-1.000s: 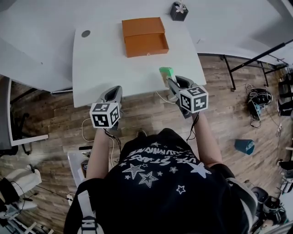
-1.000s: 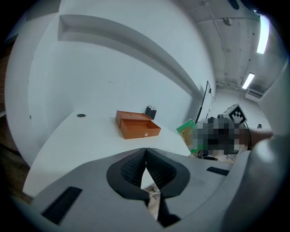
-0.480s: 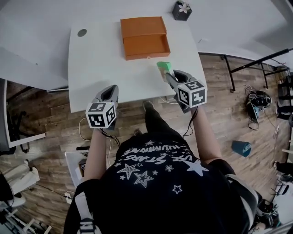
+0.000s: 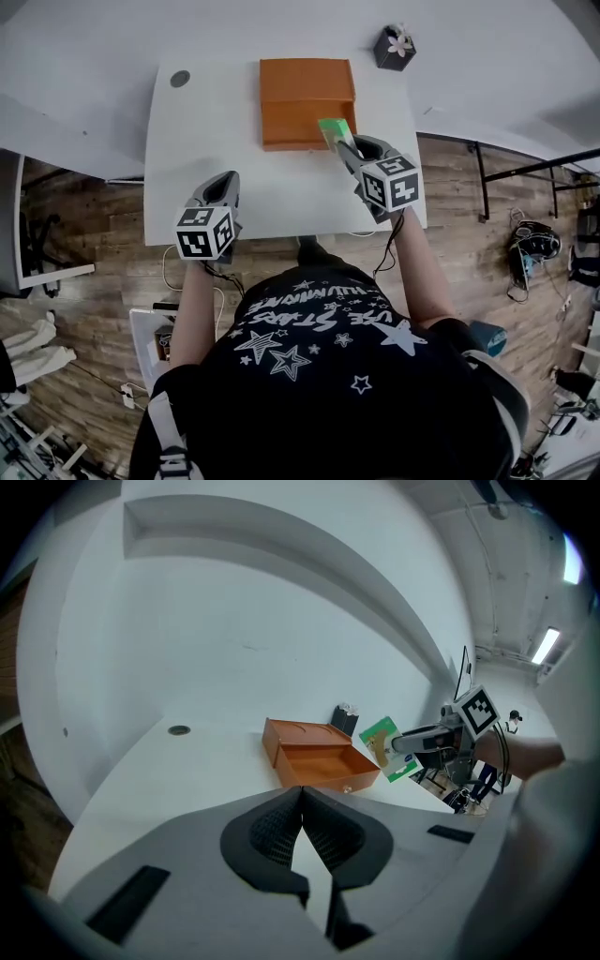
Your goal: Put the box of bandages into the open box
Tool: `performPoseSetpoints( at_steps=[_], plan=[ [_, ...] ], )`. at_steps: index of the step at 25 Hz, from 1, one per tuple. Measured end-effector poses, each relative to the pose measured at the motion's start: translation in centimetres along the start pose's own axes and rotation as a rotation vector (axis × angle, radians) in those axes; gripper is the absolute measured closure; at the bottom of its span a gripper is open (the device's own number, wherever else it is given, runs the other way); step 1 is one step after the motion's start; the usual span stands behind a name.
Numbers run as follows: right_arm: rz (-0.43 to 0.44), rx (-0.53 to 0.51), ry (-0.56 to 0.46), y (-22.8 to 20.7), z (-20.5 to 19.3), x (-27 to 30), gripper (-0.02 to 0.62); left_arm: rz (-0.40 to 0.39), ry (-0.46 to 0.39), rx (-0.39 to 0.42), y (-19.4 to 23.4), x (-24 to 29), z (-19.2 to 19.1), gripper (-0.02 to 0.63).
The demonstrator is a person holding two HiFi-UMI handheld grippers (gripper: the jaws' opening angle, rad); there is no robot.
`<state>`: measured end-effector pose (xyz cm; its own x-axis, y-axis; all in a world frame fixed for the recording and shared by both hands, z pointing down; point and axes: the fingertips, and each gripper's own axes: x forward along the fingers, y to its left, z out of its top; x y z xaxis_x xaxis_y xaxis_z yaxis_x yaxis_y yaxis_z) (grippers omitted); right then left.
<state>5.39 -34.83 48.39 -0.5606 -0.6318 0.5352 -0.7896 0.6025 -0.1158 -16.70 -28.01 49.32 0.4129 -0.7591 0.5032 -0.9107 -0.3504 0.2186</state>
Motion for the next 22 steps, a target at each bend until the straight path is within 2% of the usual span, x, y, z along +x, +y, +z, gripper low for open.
performPoseSetpoints(
  at_steps=[9,22],
  plan=[
    [0.061,-0.087,0.033,-2.0,2.3,3.0,0.48,0.03,0.014,0.005,-0.5,2.0,1.8,0.586],
    [0.187,-0.288,0.181,-0.5,0.6,7.1,0.48,0.077,0.026,-0.007,0.3,3.6,3.3,0.586]
  ],
)
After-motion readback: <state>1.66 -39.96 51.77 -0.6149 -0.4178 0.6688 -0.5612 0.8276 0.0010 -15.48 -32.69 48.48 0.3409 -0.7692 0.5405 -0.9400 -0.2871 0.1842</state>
